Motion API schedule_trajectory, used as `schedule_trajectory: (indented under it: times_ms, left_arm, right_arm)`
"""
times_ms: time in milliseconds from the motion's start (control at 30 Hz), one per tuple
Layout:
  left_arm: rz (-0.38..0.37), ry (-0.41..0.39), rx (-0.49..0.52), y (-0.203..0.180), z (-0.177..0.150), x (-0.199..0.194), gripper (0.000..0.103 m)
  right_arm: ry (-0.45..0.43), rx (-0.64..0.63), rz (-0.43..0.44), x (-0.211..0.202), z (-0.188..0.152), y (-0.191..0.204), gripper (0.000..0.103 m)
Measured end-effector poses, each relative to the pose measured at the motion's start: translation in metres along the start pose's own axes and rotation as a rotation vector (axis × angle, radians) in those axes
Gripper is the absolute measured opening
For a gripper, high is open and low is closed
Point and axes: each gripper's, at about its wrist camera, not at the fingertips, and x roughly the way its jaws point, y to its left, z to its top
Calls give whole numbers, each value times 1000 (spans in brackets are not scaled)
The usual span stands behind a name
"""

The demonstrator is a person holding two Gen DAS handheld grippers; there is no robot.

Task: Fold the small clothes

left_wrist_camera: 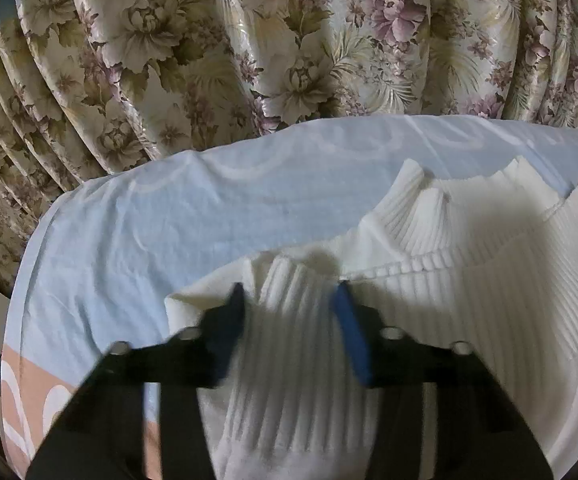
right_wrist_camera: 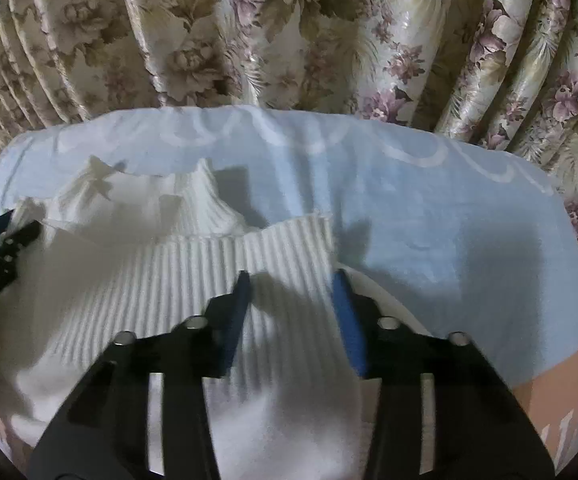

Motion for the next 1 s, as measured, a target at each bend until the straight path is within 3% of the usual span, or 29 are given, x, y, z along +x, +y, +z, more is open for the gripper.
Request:
schedule_trajectory:
  times_ms: [33,67,167,367,700,900,1000]
  left_arm:
    - [9,-5,-3,1,1,0,22]
    - [16,-7,-7,1,1,-1,17]
    - [8,-6,-4,2,2,0,12]
    - [18,-53,-48,12,8,-7,12]
    - [71,-42,-50,13,25,12,15]
    - [115,-36,-38,14,28,17,24]
    - [77,-34,-49,18,28,14,25]
  right_arm:
    - [-4,6,-9,-1,1,-2,15]
    - [-5,15,-3,-2,2,-4,14]
    - [-18,19,0,-4,3,-6,11]
    - [-79,93,-26,-15,8,-16,7]
    - [-21,119,-64,8,15,-27,7]
    - [3,124,-61,12,17,-31,13]
    - [-23,131,-32,-1,13,-34,20]
